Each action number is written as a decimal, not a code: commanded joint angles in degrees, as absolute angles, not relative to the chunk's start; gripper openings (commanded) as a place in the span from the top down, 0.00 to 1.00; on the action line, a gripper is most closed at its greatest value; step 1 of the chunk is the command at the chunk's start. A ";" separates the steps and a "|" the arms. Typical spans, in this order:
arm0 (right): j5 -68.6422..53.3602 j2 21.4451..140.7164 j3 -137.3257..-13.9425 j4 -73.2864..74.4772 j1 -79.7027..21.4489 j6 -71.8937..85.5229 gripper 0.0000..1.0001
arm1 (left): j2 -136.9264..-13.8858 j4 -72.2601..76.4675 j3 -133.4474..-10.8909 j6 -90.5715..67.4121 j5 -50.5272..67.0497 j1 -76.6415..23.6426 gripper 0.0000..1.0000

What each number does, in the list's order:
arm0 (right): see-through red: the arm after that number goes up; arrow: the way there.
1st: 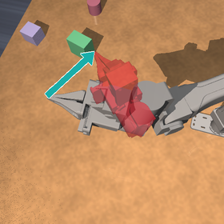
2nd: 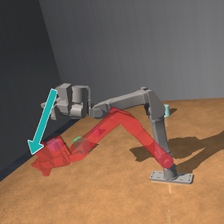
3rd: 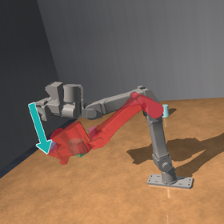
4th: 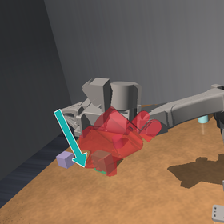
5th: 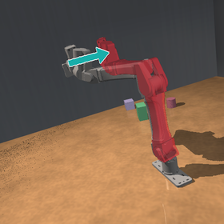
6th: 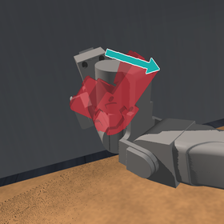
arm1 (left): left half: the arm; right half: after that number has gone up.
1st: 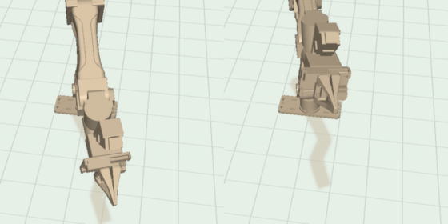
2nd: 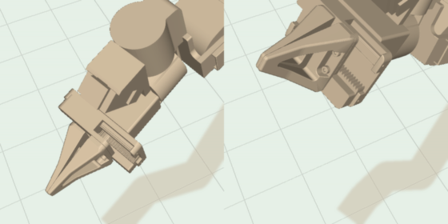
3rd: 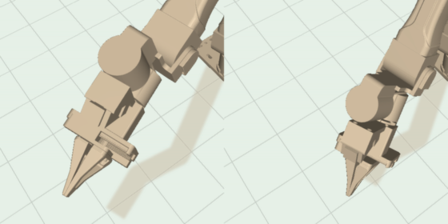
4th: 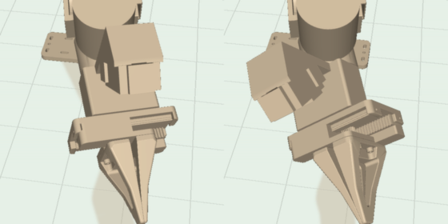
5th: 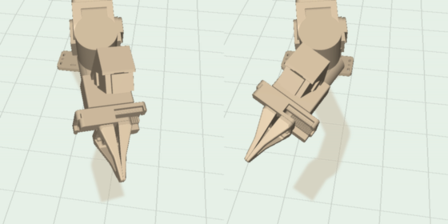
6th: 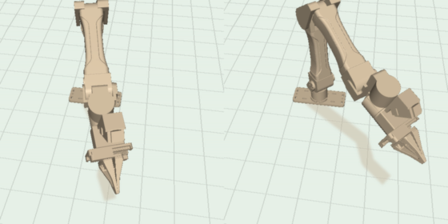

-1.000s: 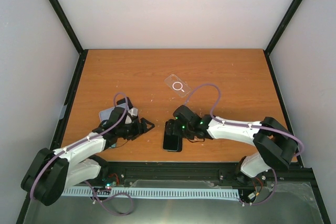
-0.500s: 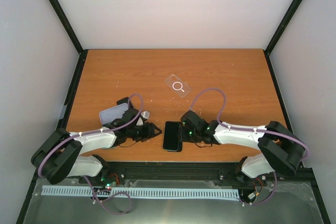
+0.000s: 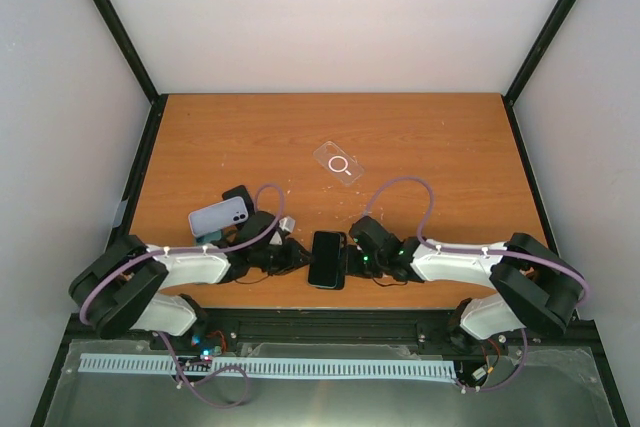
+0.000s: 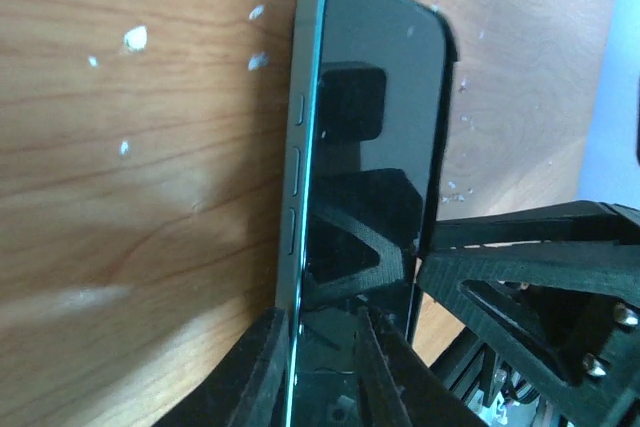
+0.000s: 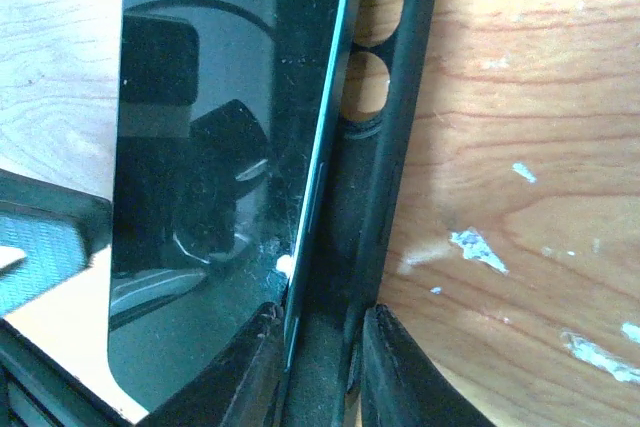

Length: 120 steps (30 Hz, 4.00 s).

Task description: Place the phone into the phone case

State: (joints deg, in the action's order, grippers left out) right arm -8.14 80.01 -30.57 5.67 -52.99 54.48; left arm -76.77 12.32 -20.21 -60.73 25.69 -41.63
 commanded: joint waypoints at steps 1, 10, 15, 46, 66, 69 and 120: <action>-10.93 80.07 -29.61 -0.73 -52.82 56.34 0.78 | -79.99 15.51 -22.44 -62.26 24.60 -43.96 0.84; -11.93 80.54 -27.47 -5.61 -52.84 57.87 0.80 | -83.40 17.07 -25.78 -63.20 23.42 -47.02 0.90; -11.60 80.52 -26.01 -7.94 -52.82 58.45 0.82 | -84.26 19.14 -25.49 -64.42 23.71 -47.88 0.89; -17.78 85.08 -26.38 -19.28 -47.69 56.68 0.62 | -85.00 17.60 -24.69 -59.75 24.67 -41.37 0.84; -31.16 85.70 -24.31 -41.55 -47.50 64.52 0.59 | -78.39 15.06 -20.02 -60.55 22.40 -41.40 0.71; -32.01 87.89 -24.32 -42.54 -47.48 64.68 0.59 | -77.94 15.38 -19.66 -60.47 22.88 -41.40 0.70; -48.67 57.89 -24.57 -41.75 -47.72 62.78 0.94 | -31.77 37.90 -10.99 -71.47 38.54 -36.03 0.68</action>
